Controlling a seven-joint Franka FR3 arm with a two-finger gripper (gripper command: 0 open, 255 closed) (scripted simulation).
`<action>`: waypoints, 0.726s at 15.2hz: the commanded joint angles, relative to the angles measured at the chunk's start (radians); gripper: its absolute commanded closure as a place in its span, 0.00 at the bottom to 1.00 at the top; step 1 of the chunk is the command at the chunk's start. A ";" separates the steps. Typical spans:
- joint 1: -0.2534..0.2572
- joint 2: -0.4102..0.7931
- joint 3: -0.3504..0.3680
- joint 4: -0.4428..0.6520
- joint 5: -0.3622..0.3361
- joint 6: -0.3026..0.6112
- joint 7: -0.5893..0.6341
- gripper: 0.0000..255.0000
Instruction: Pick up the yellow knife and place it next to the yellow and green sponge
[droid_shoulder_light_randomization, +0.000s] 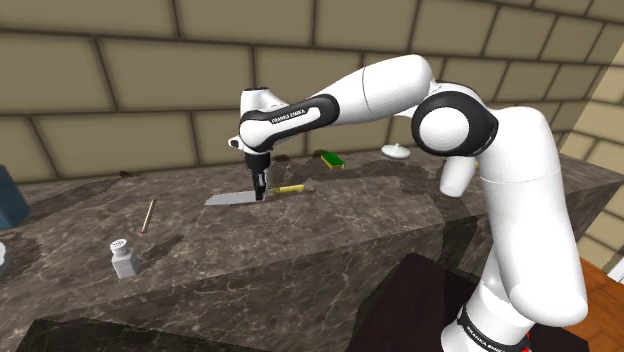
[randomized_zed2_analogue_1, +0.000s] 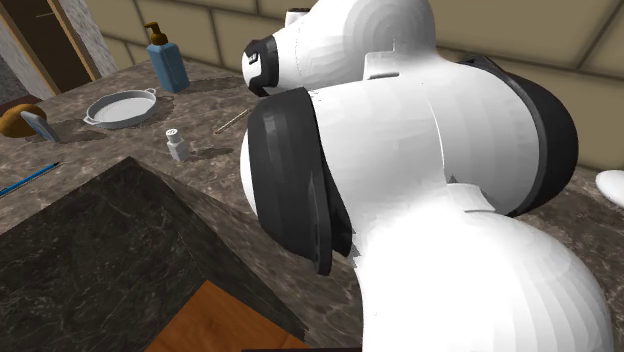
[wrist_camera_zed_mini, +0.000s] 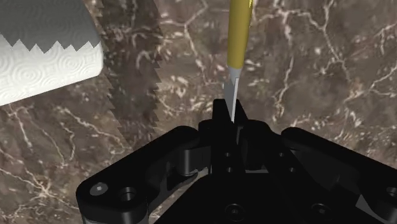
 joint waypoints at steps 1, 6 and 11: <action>0.001 -0.008 0.000 0.015 0.000 -0.024 0.002 1.00; 0.001 -0.025 0.000 0.057 -0.001 -0.083 0.003 1.00; 0.001 -0.036 0.000 0.107 -0.001 -0.144 0.004 1.00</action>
